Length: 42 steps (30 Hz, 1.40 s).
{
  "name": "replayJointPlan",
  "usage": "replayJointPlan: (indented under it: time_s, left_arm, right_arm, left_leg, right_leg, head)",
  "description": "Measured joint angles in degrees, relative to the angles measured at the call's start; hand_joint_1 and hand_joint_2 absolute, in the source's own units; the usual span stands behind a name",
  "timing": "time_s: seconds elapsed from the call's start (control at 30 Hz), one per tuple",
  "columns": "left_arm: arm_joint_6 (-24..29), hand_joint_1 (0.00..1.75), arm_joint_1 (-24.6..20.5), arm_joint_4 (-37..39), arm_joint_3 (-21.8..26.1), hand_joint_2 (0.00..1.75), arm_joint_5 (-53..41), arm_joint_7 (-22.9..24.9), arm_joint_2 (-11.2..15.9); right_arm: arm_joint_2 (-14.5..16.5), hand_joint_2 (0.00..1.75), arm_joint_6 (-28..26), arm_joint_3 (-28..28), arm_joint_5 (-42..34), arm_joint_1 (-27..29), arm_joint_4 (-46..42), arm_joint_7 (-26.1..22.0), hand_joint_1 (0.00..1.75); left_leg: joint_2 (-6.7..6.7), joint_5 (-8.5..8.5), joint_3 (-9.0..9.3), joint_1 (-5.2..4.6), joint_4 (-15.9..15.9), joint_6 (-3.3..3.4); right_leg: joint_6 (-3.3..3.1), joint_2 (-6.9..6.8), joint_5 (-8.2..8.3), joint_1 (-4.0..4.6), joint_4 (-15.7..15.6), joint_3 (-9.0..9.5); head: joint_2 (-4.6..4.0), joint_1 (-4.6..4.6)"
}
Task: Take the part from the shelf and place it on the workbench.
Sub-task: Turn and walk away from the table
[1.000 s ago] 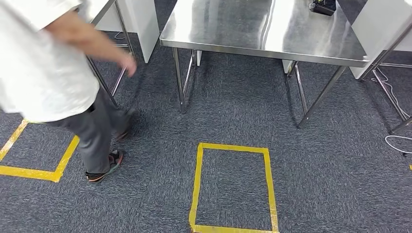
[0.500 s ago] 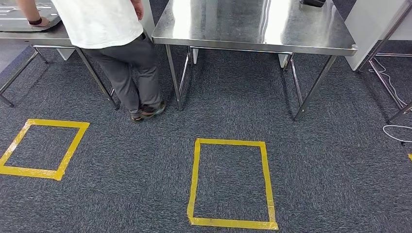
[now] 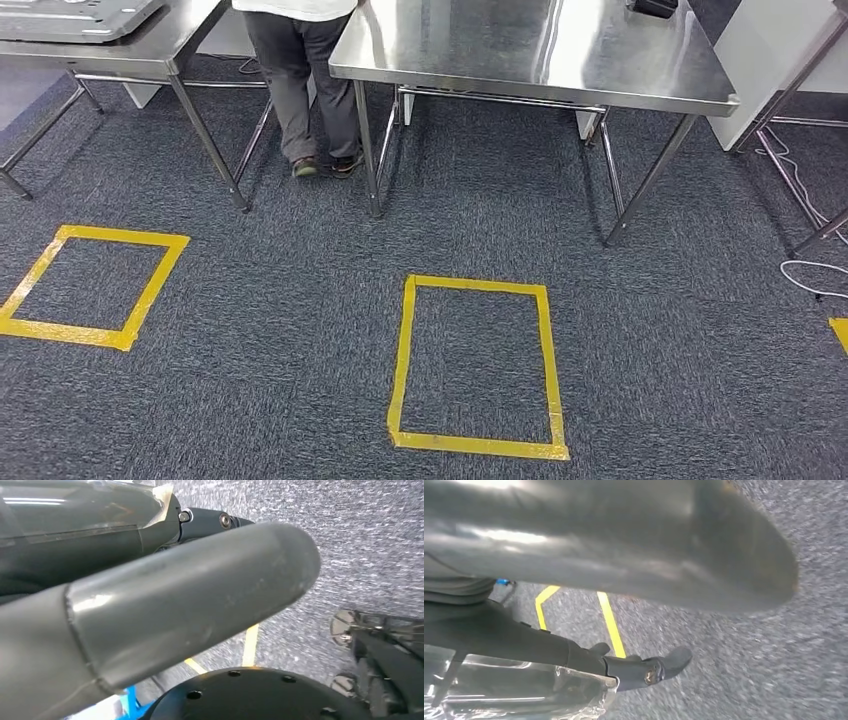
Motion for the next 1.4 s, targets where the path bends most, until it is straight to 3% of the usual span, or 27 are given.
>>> replayJointPlan:
  time_s: [0.03, 0.07, 0.1, 0.17, 0.23, 0.27, 0.37, 0.43, 0.53, 0.57, 0.6, 0.63, 0.7, 0.77, 0.83, 0.9, 0.93, 1.0, 1.07, 1.1, 1.13, 1.2, 1.23, 1.3, 1.4]
  left_arm:
    - [-0.16, 0.0, 0.0, 0.0, -0.01, 0.0, -0.23, -0.07, 0.02]
    - [-0.29, 0.0, 0.01, 0.0, -0.02, 0.0, -0.41, -0.12, 0.04]
    - [-0.37, 0.0, 0.01, 0.0, -0.02, 0.0, -0.59, -0.18, 0.06]
    - [-0.42, 0.0, 0.0, 0.0, -0.02, 0.0, -0.95, -0.36, 0.06]
    - [-0.38, 0.0, -0.03, 0.0, -0.02, 0.0, -1.12, -0.48, 0.08]
    - [-0.35, 0.0, -0.05, 0.0, -0.02, 0.0, -1.13, -0.49, 0.08]
    - [-0.24, 0.0, -0.05, 0.0, -0.01, 0.0, -1.1, -0.45, 0.02]
    - [-0.17, 0.0, 0.0, 0.0, 0.0, 0.0, -1.09, -0.42, 0.02]
    - [-0.16, 0.0, 0.1, 0.01, 0.0, 0.0, -1.14, -0.3, 0.01]
    - [-0.17, 0.0, 0.15, 0.02, 0.0, 0.0, -1.2, -0.19, 0.01]
    - [-0.19, 0.0, 0.21, 0.02, 0.01, 0.0, -1.27, -0.07, 0.02]
    - [-0.24, 0.0, 0.25, 0.02, 0.01, 0.0, -1.34, 0.05, 0.03]
    - [-0.39, 0.0, 0.26, 0.01, 0.02, 0.0, -1.61, 0.17, 0.1]
    - [-0.5, 0.0, 0.2, 0.0, 0.03, 0.0, -2.02, 0.21, 0.17]
    - [-0.56, 0.0, 0.19, 0.0, 0.04, 0.0, -2.34, 0.22, 0.21]
    - [-0.75, 0.0, 0.17, 0.0, 0.04, 0.0, -2.69, 0.29, 0.21]
    - [-0.89, 0.0, 0.12, 0.0, 0.04, 0.0, -2.87, 0.37, 0.22]
    - [-1.16, 0.0, -0.03, 0.0, 0.04, 0.0, -3.17, 0.59, 0.19]
    - [-1.26, 0.0, -0.08, 0.0, 0.04, 0.0, -3.19, 0.76, 0.15]
    - [-1.28, 0.0, -0.05, 0.01, 0.05, 0.0, -3.19, 0.82, 0.13]
    - [-1.3, 0.0, -0.03, 0.01, 0.05, 0.0, -3.21, 0.86, 0.11]
    - [-1.3, 0.0, -0.05, 0.01, 0.05, 0.0, -3.3, 0.88, 0.11]
    - [-1.3, 0.0, -0.08, 0.0, 0.04, 0.0, -3.38, 0.88, 0.13]
    - [-1.26, 0.0, -0.11, 0.0, 0.05, 0.0, -3.61, 0.9, 0.19]
    - [-1.19, 0.0, 0.07, 0.0, 0.06, 0.0, -3.94, 0.93, 0.22]
  right_arm:
    - [0.03, 0.0, 0.09, -0.11, -0.35, 0.03, 0.0, -0.13, 0.0]
    - [0.03, 0.0, 0.14, -0.22, -0.56, 0.06, 0.0, -0.22, 0.0]
    - [0.02, 0.0, 0.14, -0.3, -0.67, 0.09, 0.0, -0.27, 0.0]
    - [-0.04, 0.0, 0.07, -0.4, -0.74, 0.08, -0.01, -0.18, 0.0]
    - [-0.02, 0.0, -0.02, -0.46, -0.74, -0.02, -0.02, 0.05, 0.0]
    - [0.01, 0.0, -0.01, -0.45, -0.67, -0.04, -0.02, 0.16, 0.0]
    - [0.01, 0.0, 0.28, -0.45, -0.27, 0.01, -0.01, 0.43, 0.0]
    - [-0.01, 0.0, 0.52, -0.44, -0.08, 0.0, -0.01, 0.55, 0.0]
    - [-0.15, 0.0, 0.66, -0.44, -0.09, 0.15, -0.02, 0.32, 0.0]
    - [-0.19, 0.0, 0.66, -0.45, -0.32, 0.23, -0.03, -0.11, 0.0]
    - [-0.26, 0.0, 0.75, -0.45, -0.63, 0.3, -0.04, -0.74, 0.0]
    - [-0.33, 0.0, 0.92, -0.45, -1.01, 0.34, -0.05, -1.47, 0.0]
    - [-0.52, 0.0, 1.51, -0.45, -1.52, 0.29, -0.11, -2.81, 0.0]
    - [-0.74, 0.0, 2.05, -0.43, -1.72, 0.22, -0.21, -4.02, 0.0]
    - [-0.96, 0.0, 2.42, -0.41, -2.01, 0.12, -0.37, -5.1, 0.0]
    - [-1.22, 0.0, 2.66, -0.41, -2.45, -0.06, -0.54, -5.59, 0.0]
    - [-1.34, 0.0, 2.72, -0.41, -2.64, -0.11, -0.61, -5.63, 0.0]
    - [-1.57, 0.0, 2.75, -0.41, -2.87, -0.08, -0.66, -5.64, 0.0]
    - [-1.74, 0.0, 2.78, -0.41, -2.96, -0.01, -0.67, -5.64, 0.0]
    - [-1.84, 0.0, 2.83, -0.41, -3.03, 0.01, -0.68, -5.64, 0.0]
    - [-1.91, 0.0, 2.9, -0.41, -3.13, 0.02, -0.69, -5.64, 0.0]
    - [-1.97, 0.0, 3.07, -0.41, -3.38, 0.02, -0.7, -5.64, 0.0]
    - [-1.93, 0.0, 3.16, -0.41, -3.49, 0.02, -0.7, -5.64, 0.0]
    - [-1.79, 0.0, 3.33, -0.41, -3.61, 0.0, -0.71, -5.64, 0.0]
    - [-1.72, 0.0, 3.74, -0.41, -3.6, -0.05, -0.72, -5.62, 0.0]
  left_leg:
    - [0.05, 0.34, -0.5, -0.04, 0.02, -0.03]
    - [0.11, 0.68, -0.98, -0.05, 0.05, -0.11]
    - [0.14, 1.01, -1.39, -0.04, 0.1, -0.25]
    - [0.16, 1.48, -2.05, 0.01, 0.4, -0.63]
    - [0.15, 1.69, -2.7, -0.13, 1.11, -1.15]
    - [0.13, 1.74, -2.96, -0.25, 1.54, -1.41]
    - [0.03, 1.74, -3.47, -0.26, 2.32, -2.29]
    - [-0.09, -0.56, -4.43, 0.06, 4.59, -2.97]
    - [-0.14, -6.67, -7.8, 0.55, 13.97, -3.75]
    - [-0.14, -7.3, -8.4, 0.61, 16.18, -3.88]
    - [-0.13, -6.81, -8.09, 0.64, 16.51, -3.88]
    - [-0.09, -5.35, -6.73, 0.64, 14.59, -3.74]
    - [0.56, -2.47, -2.51, 0.44, 7.29, -3.06]
    - [1.4, -1.39, -0.18, -0.22, 2.71, -2.11]
    - [1.35, -1.13, -0.25, -0.83, 2.04, -1.35]
    - [0.78, -0.36, -0.01, -0.48, 0.71, -0.67]
    - [0.49, 0.16, 0.09, -0.26, 0.02, -0.27]
    - [-0.21, 0.85, -0.08, -0.1, -0.65, 0.1]
    - [-1.1, 1.17, -0.57, -0.03, -0.54, -0.01]
    - [-1.63, 1.28, -0.77, 0.07, -0.4, -0.16]
    - [-2.19, 1.33, -0.96, 0.22, -0.15, -0.37]
    - [-3.31, 1.15, -1.56, 0.51, 0.91, -1.0]
    - [-3.86, 0.9, -2.04, 0.5, 1.72, -1.47]
    - [-4.7, 0.58, -2.95, 0.33, 2.84, -2.32]
    - [-5.15, 0.47, -3.64, 0.63, 3.45, -3.07]
  right_leg:
    - [0.06, 0.01, -1.5, -0.06, 3.48, -1.12]
    - [0.42, 0.01, -2.02, -0.12, 5.48, -1.44]
    - [1.0, 0.0, -1.49, -0.2, 5.23, -0.62]
    - [2.16, -0.02, 1.05, -0.49, -1.83, 4.34]
    - [2.25, 0.14, 2.57, -0.51, -9.47, 9.14]
    - [1.89, 0.25, 2.61, -0.42, -11.18, 9.95]
    - [0.36, 0.37, 2.47, -0.48, -11.22, 9.05]
    - [-0.81, 0.26, 2.97, -0.81, -11.22, 8.68]
    - [-1.68, -0.28, 3.47, -0.38, -11.0, 7.93]
    - [-1.77, -0.55, 3.53, -0.19, -10.85, 7.71]
    - [-1.81, -0.84, 3.55, -0.03, -10.71, 7.56]
    - [-1.8, -1.1, 3.54, 0.09, -10.62, 7.52]
    - [-1.75, -1.68, 3.55, 0.31, -10.61, 7.83]
    - [-1.47, -2.28, 3.72, 0.38, -10.75, 8.03]
    - [-1.01, -2.89, 3.98, 0.31, -10.98, 7.96]
    - [-0.57, -2.63, 3.52, 0.42, -10.55, 7.63]
    - [-0.53, -2.04, 2.62, 0.46, -9.19, 6.92]
    - [-0.85, -0.66, -0.52, 0.23, -2.97, 3.92]
    - [-0.62, -0.27, -2.94, -0.24, 3.95, 0.65]
    - [-0.07, -0.23, -2.9, -0.52, 4.99, 0.21]
    - [0.72, -0.14, -1.91, -0.83, 3.66, 0.94]
    - [2.36, 1.23, 1.14, -1.65, -3.73, 4.62]
    - [2.64, 2.17, 2.17, -1.8, -6.92, 6.05]
    - [2.2, 3.28, 2.63, -1.77, -9.34, 6.91]
    - [0.85, 1.83, 2.98, -1.73, -9.04, 6.71]
  head:
    - [0.0, 0.08]
    - [0.0, 0.09]
    - [0.0, 0.13]
    - [0.0, 0.19]
    - [0.0, 0.21]
    - [0.0, 0.2]
    - [0.0, 0.07]
    - [0.0, -0.17]
    - [0.0, -0.43]
    - [0.0, -0.44]
    - [0.0, -0.44]
    - [0.0, -0.44]
    - [0.0, -0.42]
    - [0.0, -0.34]
    - [0.0, -0.35]
    - [0.0, -0.37]
    - [0.0, -0.33]
    - [0.0, -0.24]
    - [0.0, -0.21]
    - [0.0, -0.21]
    - [0.0, -0.21]
    - [0.0, -0.15]
    - [0.0, -0.07]
    - [0.0, -0.12]
    - [0.0, -0.44]
